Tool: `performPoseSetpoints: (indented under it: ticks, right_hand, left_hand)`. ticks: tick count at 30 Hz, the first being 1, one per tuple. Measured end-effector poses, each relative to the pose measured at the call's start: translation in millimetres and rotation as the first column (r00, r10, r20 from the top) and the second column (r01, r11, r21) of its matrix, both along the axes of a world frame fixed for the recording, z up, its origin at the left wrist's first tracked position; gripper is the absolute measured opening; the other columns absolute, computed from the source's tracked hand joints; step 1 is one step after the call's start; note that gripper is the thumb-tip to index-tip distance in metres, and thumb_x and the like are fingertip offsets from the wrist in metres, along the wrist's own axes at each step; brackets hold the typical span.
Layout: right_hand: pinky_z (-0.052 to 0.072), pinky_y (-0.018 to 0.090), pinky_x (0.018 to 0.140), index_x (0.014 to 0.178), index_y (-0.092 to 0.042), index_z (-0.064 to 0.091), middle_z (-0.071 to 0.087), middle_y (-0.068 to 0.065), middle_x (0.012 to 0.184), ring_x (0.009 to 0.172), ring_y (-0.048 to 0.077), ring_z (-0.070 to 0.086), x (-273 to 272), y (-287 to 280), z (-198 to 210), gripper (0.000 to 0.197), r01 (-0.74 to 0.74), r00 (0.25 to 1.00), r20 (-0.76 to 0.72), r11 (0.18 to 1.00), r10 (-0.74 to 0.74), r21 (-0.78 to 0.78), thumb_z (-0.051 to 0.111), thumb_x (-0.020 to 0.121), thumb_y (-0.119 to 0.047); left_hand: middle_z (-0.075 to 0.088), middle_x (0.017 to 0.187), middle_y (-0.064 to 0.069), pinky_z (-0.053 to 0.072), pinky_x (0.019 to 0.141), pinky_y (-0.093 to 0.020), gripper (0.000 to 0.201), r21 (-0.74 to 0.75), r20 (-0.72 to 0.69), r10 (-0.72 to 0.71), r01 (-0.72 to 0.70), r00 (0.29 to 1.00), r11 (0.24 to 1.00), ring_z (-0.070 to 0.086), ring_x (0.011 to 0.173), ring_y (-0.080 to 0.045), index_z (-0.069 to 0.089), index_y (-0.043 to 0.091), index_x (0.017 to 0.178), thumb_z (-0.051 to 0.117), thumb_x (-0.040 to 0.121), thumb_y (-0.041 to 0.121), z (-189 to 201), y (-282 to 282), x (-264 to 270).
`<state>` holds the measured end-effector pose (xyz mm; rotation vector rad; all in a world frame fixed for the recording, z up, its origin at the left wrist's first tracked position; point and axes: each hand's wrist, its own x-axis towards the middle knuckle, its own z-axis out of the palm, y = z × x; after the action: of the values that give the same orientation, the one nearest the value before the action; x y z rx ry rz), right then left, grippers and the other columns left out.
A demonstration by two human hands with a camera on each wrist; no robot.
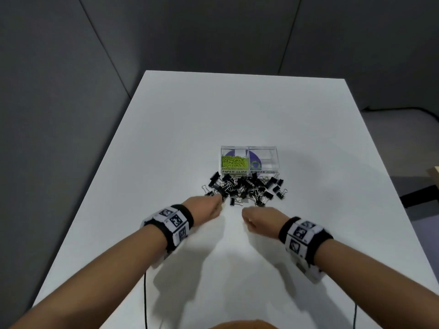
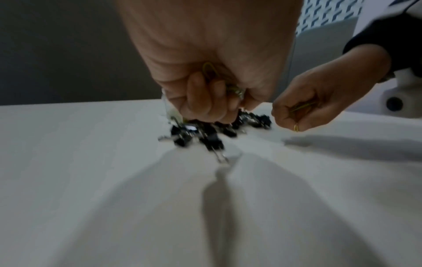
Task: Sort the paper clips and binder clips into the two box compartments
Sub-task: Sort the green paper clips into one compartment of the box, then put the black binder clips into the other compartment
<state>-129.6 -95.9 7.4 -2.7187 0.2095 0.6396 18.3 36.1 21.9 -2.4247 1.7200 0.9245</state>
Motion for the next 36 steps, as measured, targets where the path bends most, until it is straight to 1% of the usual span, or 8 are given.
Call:
performPoseSetpoints:
  ticks: [5, 10, 14, 20, 25, 31, 34, 36]
  right_hand:
    - [0.043, 0.022, 0.067, 0.093, -0.010, 0.051, 0.044, -0.005, 0.070, 0.072, 0.016, 0.047, 69.2, -41.6, 42.1, 0.015, 0.193, 0.976, 0.096, 0.980, -0.196, 0.045, 0.037, 0.097, -0.013]
    - [0.037, 0.028, 0.072, 0.109, -0.002, 0.054, 0.053, 0.010, 0.092, 0.081, 0.020, 0.045, 126.6, -65.6, 49.3, 0.021, 0.286, 0.953, 0.112, 0.958, -0.282, -0.024, 0.039, 0.094, -0.006]
    - [0.044, 0.032, 0.080, 0.118, -0.003, 0.051, 0.057, 0.016, 0.121, 0.101, 0.029, 0.056, 143.1, -70.4, 37.5, 0.027, 0.336, 0.937, 0.071, 0.939, -0.341, 0.073, 0.048, 0.092, -0.009]
    - [0.049, 0.035, 0.090, 0.115, -0.004, 0.057, 0.063, 0.014, 0.114, 0.101, 0.026, 0.060, 116.7, -78.7, 47.4, 0.025, 0.373, 0.874, 0.248, 0.903, -0.419, 0.212, 0.046, 0.095, -0.013]
    - [0.039, 0.023, 0.060, 0.094, -0.008, 0.059, 0.063, 0.007, 0.089, 0.076, 0.019, 0.055, 70.6, -81.0, 53.3, 0.016, 0.419, 0.824, 0.303, 0.875, -0.479, 0.245, 0.044, 0.093, -0.010]
    - [0.042, 0.033, 0.069, 0.095, -0.006, 0.061, 0.066, 0.010, 0.093, 0.077, 0.021, 0.054, 27.6, -79.5, 32.9, 0.018, 0.489, 0.803, 0.272, 0.847, -0.531, 0.209, 0.044, 0.092, -0.011]
    - [0.044, 0.034, 0.077, 0.102, -0.008, 0.060, 0.063, 0.011, 0.103, 0.086, 0.023, 0.055, 11.4, -89.1, 17.6, 0.019, 0.605, 0.724, 0.280, 0.775, -0.630, 0.180, 0.043, 0.092, -0.011]
    - [0.044, 0.037, 0.087, 0.119, -0.011, 0.053, 0.053, 0.012, 0.120, 0.105, 0.027, 0.053, 2.0, -95.9, 6.7, 0.029, 0.686, 0.688, 0.218, 0.718, -0.692, 0.115, 0.044, 0.091, -0.011]
  left_hand:
    - [0.046, 0.072, 0.003, 0.038, 0.061, -0.025, 0.013, -0.060, -0.018, 0.132, -0.133, 0.991, 0.989, 0.041, 0.066, -0.017, 0.037, 0.015, 0.099, 0.028, 0.102, 0.025, 26.3, -42.7, 53.6]
    - [0.060, 0.118, -0.012, 0.045, 0.089, -0.037, 0.031, -0.053, 0.077, 0.154, -0.150, 0.985, 0.987, 0.057, 0.105, -0.029, 0.049, 0.010, 0.121, 0.029, 0.101, 0.023, 44.8, -73.0, 85.2]
    - [0.060, 0.120, -0.011, 0.044, 0.086, -0.034, 0.031, 0.006, 0.101, 0.168, -0.169, 0.981, 0.986, 0.057, 0.107, -0.028, 0.054, 0.011, 0.118, 0.031, 0.100, 0.023, 44.1, -83.2, 96.1]
    - [0.061, 0.117, -0.012, 0.045, 0.085, -0.034, 0.030, -0.037, 0.110, 0.118, -0.115, 0.987, 0.993, 0.057, 0.107, -0.028, 0.055, 0.009, 0.118, 0.037, 0.099, 0.024, 35.8, -100.5, 92.6]
    - [0.057, 0.119, -0.014, 0.044, 0.090, -0.036, 0.027, -0.097, 0.073, 0.047, -0.040, 0.996, 0.994, 0.055, 0.108, -0.029, 0.057, 0.006, 0.116, 0.043, 0.098, 0.019, 29.8, -130.6, 69.2]
    - [0.057, 0.125, -0.007, 0.048, 0.094, -0.037, 0.031, -0.102, 0.134, -0.001, 0.014, 0.991, 0.995, 0.055, 0.115, -0.025, 0.058, 0.013, 0.123, 0.049, 0.095, 0.024, 21.0, -135.4, 56.6]
    - [0.057, 0.124, 0.000, 0.046, 0.085, -0.032, 0.030, -0.324, 0.155, 0.131, -0.075, 0.979, 0.943, 0.056, 0.111, -0.019, 0.058, 0.018, 0.121, 0.040, 0.098, 0.026, 26.6, -118.1, 59.2]
    - [0.056, 0.123, -0.001, 0.046, 0.081, -0.032, 0.029, -0.409, 0.156, 0.291, -0.206, 0.944, 0.889, 0.058, 0.107, -0.020, 0.057, 0.017, 0.121, 0.039, 0.098, 0.019, 22.3, -101.4, 63.3]
